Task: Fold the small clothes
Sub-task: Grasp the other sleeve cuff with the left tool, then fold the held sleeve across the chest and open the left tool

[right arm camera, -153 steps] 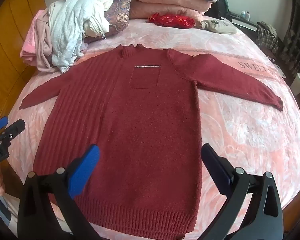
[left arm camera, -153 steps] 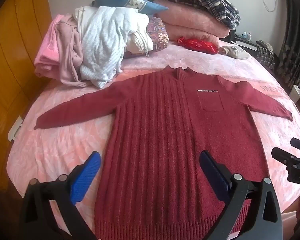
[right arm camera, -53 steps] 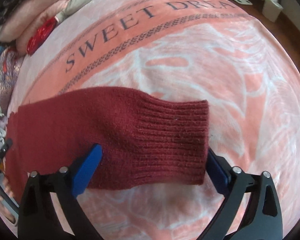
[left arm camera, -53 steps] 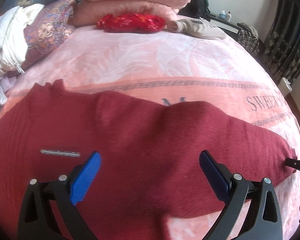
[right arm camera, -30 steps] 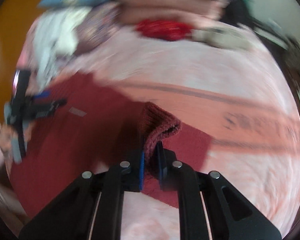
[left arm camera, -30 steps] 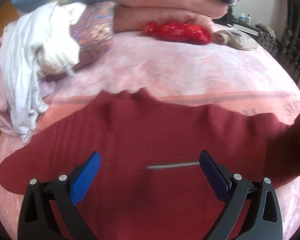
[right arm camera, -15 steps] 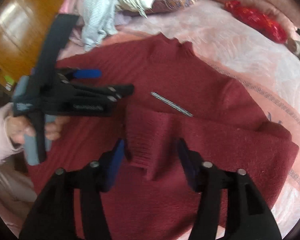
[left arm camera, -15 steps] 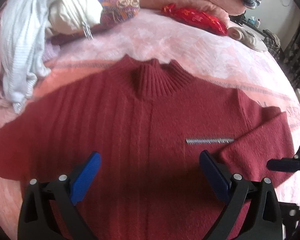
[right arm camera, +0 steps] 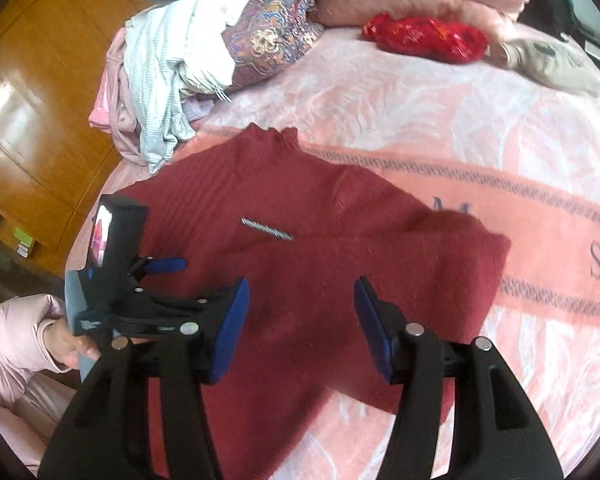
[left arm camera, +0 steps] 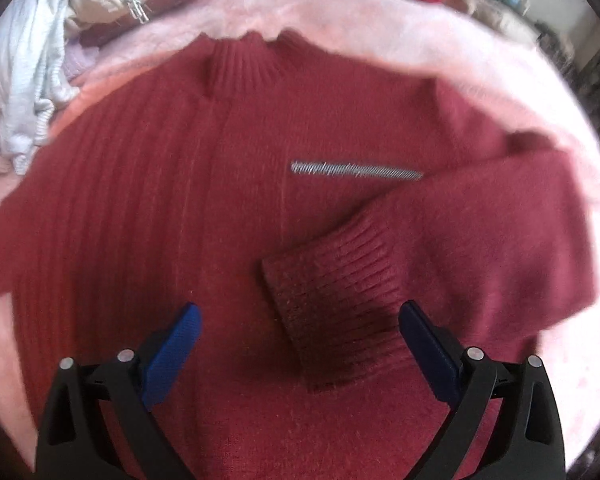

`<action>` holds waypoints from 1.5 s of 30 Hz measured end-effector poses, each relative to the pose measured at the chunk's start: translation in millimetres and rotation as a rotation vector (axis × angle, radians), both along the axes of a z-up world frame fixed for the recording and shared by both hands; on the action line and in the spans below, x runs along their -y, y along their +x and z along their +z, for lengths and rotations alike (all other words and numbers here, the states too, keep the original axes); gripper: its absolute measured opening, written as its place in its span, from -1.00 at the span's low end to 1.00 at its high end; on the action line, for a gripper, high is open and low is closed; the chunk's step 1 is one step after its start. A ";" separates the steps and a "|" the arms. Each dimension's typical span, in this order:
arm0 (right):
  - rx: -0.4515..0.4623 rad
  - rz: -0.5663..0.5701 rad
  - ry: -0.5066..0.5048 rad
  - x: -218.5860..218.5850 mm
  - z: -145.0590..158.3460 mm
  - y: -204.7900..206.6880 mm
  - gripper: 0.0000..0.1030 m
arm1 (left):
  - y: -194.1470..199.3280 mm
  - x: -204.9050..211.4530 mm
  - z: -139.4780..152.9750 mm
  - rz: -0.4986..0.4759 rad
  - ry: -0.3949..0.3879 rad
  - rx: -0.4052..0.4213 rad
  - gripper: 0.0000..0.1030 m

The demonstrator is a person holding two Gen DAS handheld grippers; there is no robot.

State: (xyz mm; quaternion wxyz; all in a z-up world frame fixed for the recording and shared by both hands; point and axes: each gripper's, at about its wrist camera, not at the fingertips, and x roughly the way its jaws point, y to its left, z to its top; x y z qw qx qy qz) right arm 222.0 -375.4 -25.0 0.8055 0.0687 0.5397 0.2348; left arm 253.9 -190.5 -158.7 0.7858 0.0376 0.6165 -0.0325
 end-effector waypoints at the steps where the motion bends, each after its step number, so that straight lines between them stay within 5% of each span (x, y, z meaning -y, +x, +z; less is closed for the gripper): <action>1: -0.001 0.003 -0.004 1.4 -1.5 -3.7 0.07 | 0.0 2.8 -3.0 0.013 -0.014 0.000 0.93; 6: -0.011 -0.016 -0.013 13.2 -8.5 -7.2 0.08 | -2.2 21.4 -6.5 -0.010 -0.128 -0.011 0.75; 10: -0.021 -0.054 -0.016 22.4 -11.6 -5.9 0.08 | -4.0 32.4 5.6 -0.109 -0.165 0.040 -0.32; 12: -0.022 -0.074 -0.012 25.8 -11.3 -4.4 0.08 | -0.9 30.0 10.9 -0.135 -0.211 0.037 -0.55; 15: -0.019 -0.099 -0.006 29.0 -10.5 -1.6 0.08 | 6.5 12.1 28.8 -0.130 -0.246 0.087 -0.62; 24: -0.059 -0.127 0.009 20.4 -22.9 11.4 0.08 | 27.3 -89.0 96.5 -0.050 -0.246 0.306 -0.62; 29: -0.119 -0.146 -0.017 6.3 -44.0 22.8 0.18 | 46.7 -130.8 73.8 0.021 -0.168 0.313 -0.60; 34: -0.208 -0.178 0.000 -0.1 -72.9 29.6 0.19 | 57.4 -162.0 34.6 0.063 -0.157 0.224 -0.51; 40: -0.248 -0.174 -0.164 -16.9 -96.4 32.1 -0.11 | 56.4 -171.4 17.9 0.055 -0.109 0.210 -0.15; 42: -0.244 -0.155 -0.185 -22.5 -92.2 32.3 -0.23 | 55.3 -179.0 24.1 0.059 -0.119 0.213 0.13; 45: -0.233 -0.172 -0.212 -24.5 -82.6 30.4 -0.16 | 51.9 -199.0 42.8 0.089 -0.137 0.226 0.41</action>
